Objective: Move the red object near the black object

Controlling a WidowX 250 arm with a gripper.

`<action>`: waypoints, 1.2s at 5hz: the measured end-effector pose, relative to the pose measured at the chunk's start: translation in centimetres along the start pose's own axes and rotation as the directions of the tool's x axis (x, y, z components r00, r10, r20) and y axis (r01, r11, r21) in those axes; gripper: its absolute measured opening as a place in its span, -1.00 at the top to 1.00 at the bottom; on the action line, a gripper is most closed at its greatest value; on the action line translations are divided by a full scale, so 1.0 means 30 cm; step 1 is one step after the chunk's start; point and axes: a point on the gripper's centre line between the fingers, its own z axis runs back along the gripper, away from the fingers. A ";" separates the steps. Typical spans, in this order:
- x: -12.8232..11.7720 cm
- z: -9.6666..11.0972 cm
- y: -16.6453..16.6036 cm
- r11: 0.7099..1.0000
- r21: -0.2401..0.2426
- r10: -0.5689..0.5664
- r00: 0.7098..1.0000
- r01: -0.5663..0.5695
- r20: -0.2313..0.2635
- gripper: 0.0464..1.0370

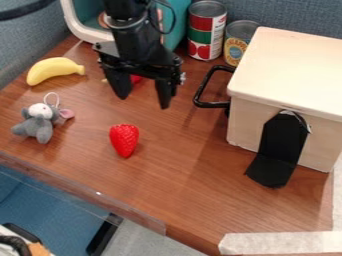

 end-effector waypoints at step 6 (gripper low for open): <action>-0.055 -0.271 0.139 0.987 0.118 0.121 0.982 -0.104 -0.147 -0.86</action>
